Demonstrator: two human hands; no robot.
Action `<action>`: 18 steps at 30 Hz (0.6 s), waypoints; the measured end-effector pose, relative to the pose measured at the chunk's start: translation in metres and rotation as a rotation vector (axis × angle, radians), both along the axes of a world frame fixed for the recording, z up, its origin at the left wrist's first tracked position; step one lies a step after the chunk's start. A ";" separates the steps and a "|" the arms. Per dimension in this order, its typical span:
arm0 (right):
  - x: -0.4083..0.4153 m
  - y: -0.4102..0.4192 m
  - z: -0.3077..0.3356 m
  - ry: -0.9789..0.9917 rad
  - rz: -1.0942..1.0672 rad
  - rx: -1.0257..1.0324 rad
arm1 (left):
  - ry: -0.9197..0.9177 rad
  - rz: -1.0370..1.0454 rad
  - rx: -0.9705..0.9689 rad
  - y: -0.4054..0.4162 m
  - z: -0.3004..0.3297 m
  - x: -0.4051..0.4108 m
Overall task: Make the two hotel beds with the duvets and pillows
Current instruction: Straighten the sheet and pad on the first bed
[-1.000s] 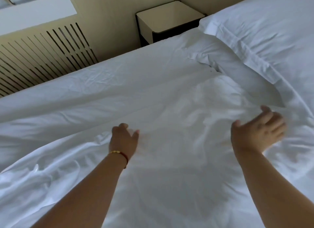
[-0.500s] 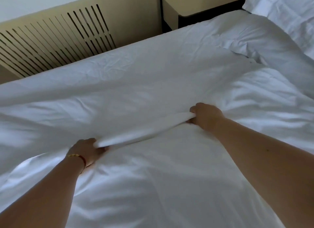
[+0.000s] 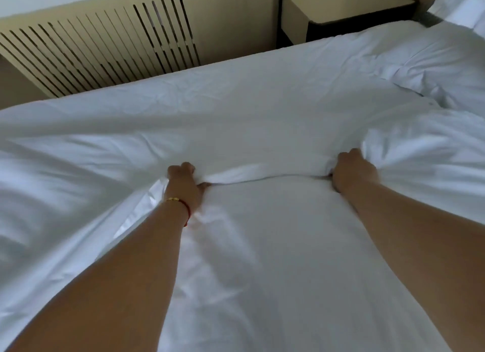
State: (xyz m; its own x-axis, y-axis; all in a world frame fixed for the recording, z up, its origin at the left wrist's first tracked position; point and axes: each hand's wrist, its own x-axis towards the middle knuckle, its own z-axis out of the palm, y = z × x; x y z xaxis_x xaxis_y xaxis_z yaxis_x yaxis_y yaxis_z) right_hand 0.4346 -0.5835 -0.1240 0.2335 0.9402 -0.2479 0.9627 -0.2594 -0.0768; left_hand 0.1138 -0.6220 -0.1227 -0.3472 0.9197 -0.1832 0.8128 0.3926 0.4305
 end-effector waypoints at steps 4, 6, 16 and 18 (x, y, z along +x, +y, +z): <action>-0.027 -0.028 0.002 0.089 -0.062 0.023 | -0.049 -0.140 -0.015 -0.033 0.008 0.008; -0.055 -0.040 0.020 0.083 -0.108 0.035 | -0.077 -0.180 -0.003 -0.049 0.030 0.011; -0.243 -0.179 0.098 0.433 0.304 0.131 | -0.338 0.294 0.216 -0.241 0.083 -0.089; -0.268 -0.220 0.106 0.472 0.357 0.049 | -0.350 0.412 0.192 -0.288 0.080 -0.125</action>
State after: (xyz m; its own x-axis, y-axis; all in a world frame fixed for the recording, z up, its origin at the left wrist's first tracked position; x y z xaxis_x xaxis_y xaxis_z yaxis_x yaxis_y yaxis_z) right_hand 0.1670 -0.8030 -0.0175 -0.2243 0.9533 -0.2024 0.8487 0.0890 -0.5214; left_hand -0.0108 -0.9100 -0.0422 -0.6329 0.7493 -0.1949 0.4053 0.5351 0.7412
